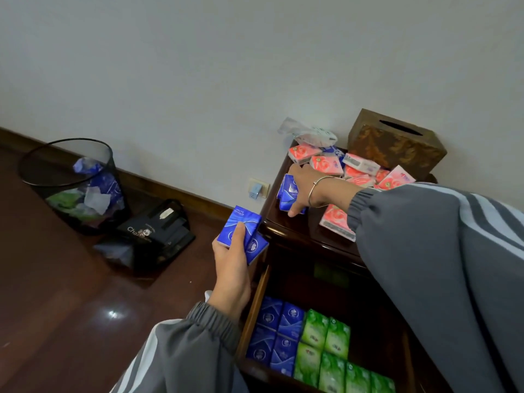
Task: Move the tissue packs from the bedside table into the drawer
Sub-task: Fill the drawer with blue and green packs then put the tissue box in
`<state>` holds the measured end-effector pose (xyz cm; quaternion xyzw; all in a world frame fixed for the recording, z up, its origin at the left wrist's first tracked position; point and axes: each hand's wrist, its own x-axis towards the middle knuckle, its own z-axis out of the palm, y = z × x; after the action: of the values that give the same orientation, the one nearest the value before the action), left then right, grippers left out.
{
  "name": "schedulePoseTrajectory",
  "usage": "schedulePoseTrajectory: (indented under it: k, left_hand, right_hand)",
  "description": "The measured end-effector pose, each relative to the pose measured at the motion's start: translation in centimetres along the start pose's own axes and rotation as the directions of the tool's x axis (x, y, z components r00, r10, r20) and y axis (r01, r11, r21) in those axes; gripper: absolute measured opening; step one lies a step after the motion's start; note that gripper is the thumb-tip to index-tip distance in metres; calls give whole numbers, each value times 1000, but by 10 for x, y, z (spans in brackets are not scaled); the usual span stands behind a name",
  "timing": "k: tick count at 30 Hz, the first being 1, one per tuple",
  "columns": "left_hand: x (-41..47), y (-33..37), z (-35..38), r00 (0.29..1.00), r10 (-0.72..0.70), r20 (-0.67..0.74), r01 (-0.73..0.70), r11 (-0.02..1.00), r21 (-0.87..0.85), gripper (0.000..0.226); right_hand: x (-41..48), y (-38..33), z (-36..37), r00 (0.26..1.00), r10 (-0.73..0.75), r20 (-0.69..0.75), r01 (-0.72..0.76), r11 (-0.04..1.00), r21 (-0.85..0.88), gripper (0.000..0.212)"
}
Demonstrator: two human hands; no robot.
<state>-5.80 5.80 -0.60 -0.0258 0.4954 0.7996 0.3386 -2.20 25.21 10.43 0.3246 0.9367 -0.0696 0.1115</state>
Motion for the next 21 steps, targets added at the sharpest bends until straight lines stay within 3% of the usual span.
schedulePoseTrajectory:
  k: [8,11,13,17,21]
  left_hand:
    - [-17,5,3,1000,-8,-22,8,1000,7,47]
    - [-27,8,3,997,47,-55,-46,999,20,33]
    - [-35,6,0,992,95,-85,-92,995,43,16]
    - [-53,-10,-13,982,162,-97,-147,979,144,18]
    - [-80,-55,-19,996,-4,-84,19,984,176,22]
  right_hand:
    - [-27,4,24,944,-95,-315,115,992,47,84]
    - [-48,2,24,886,-42,-462,172,955,242,79]
    - [-73,4,19,830,83,-552,219,861,459,77]
    - [-156,41,32,816,257,-518,245,659,712,67]
    - [-247,96,103,881,346,-323,76,570,818,61]
